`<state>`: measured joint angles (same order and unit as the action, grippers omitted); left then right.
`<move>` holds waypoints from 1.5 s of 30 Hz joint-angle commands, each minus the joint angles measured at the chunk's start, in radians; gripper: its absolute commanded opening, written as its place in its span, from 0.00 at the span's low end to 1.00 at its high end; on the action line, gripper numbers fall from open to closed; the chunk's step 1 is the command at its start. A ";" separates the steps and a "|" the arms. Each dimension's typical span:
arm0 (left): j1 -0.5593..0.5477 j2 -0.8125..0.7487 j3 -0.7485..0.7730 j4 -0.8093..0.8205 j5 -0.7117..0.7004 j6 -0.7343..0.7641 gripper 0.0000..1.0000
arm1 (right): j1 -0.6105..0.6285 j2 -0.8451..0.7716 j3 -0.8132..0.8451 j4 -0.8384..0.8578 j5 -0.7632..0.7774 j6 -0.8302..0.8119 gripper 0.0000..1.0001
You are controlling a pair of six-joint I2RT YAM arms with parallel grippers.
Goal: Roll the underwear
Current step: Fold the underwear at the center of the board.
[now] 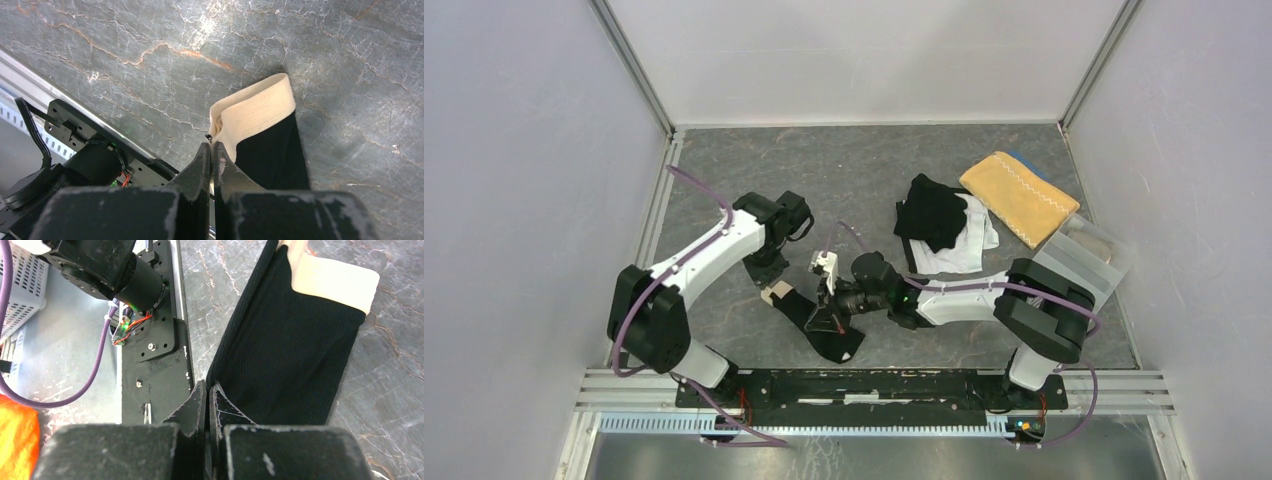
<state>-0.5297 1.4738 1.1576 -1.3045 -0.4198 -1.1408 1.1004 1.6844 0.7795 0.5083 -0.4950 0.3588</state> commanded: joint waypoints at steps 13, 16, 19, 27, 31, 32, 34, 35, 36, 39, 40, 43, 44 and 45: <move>0.014 0.213 0.107 0.089 -0.193 -0.022 0.02 | -0.119 0.095 -0.071 0.061 -0.191 0.065 0.00; 0.014 0.253 0.115 0.102 -0.195 -0.023 0.02 | -0.141 0.111 -0.072 0.057 -0.183 0.054 0.00; 0.013 0.290 0.117 0.133 -0.188 -0.015 0.02 | -0.160 0.123 -0.072 0.035 -0.159 0.030 0.00; 0.013 0.351 0.128 0.170 -0.188 -0.006 0.02 | -0.188 0.151 -0.068 -0.031 -0.076 -0.042 0.00; 0.010 0.364 0.126 0.181 -0.186 -0.002 0.02 | -0.189 0.156 -0.058 -0.090 -0.012 -0.094 0.00; 0.008 0.366 0.126 0.183 -0.185 -0.001 0.02 | -0.188 0.153 -0.056 -0.105 0.011 -0.107 0.00; 0.004 0.368 0.126 0.187 -0.183 0.001 0.02 | -0.187 0.149 -0.056 -0.140 0.049 -0.132 0.00; 0.002 0.371 0.130 0.188 -0.181 0.002 0.02 | -0.187 0.148 -0.057 -0.150 0.062 -0.141 0.00; -0.001 0.370 0.132 0.189 -0.179 0.002 0.02 | -0.184 0.149 -0.056 -0.163 0.073 -0.151 0.00; -0.011 0.364 0.145 0.188 -0.176 0.001 0.02 | -0.173 0.159 -0.055 -0.183 0.099 -0.170 0.00; -0.014 0.364 0.148 0.188 -0.173 0.001 0.02 | -0.167 0.163 -0.056 -0.184 0.105 -0.173 0.00; -0.020 0.364 0.161 0.199 -0.163 0.005 0.02 | -0.152 0.172 -0.056 -0.189 0.125 -0.178 0.00; -0.021 0.365 0.163 0.203 -0.159 0.007 0.02 | -0.145 0.175 -0.055 -0.189 0.129 -0.178 0.00; -0.023 0.369 0.166 0.205 -0.158 0.007 0.02 | -0.142 0.177 -0.056 -0.188 0.131 -0.177 0.00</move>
<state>-0.5564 1.8397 1.2812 -1.1175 -0.4545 -1.1404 0.9348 1.8248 0.7475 0.4911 -0.4095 0.2222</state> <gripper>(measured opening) 0.040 0.014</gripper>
